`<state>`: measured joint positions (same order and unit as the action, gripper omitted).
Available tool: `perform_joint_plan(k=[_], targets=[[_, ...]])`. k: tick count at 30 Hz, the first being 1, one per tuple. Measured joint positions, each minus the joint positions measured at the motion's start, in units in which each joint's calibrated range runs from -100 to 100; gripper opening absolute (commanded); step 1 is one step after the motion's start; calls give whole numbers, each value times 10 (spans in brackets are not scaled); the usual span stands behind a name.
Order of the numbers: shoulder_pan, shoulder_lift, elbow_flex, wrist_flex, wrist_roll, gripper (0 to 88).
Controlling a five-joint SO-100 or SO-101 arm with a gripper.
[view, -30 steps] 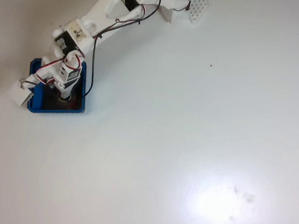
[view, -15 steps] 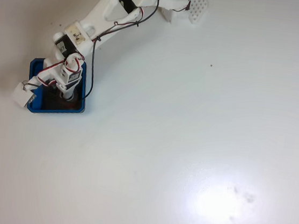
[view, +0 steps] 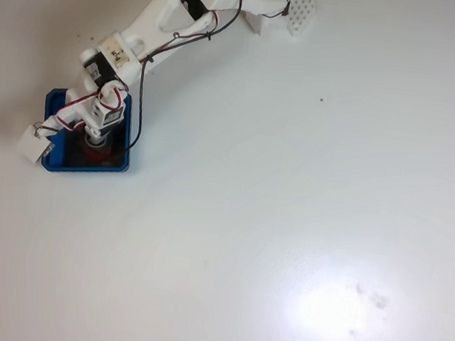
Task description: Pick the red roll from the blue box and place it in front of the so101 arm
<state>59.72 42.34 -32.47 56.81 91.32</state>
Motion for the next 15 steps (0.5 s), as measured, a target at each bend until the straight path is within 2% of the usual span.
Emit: perform_joint_plan(k=[7,15], targets=[[-7,-14,0,0,0,5],[-63,-174,17,6,0,5]])
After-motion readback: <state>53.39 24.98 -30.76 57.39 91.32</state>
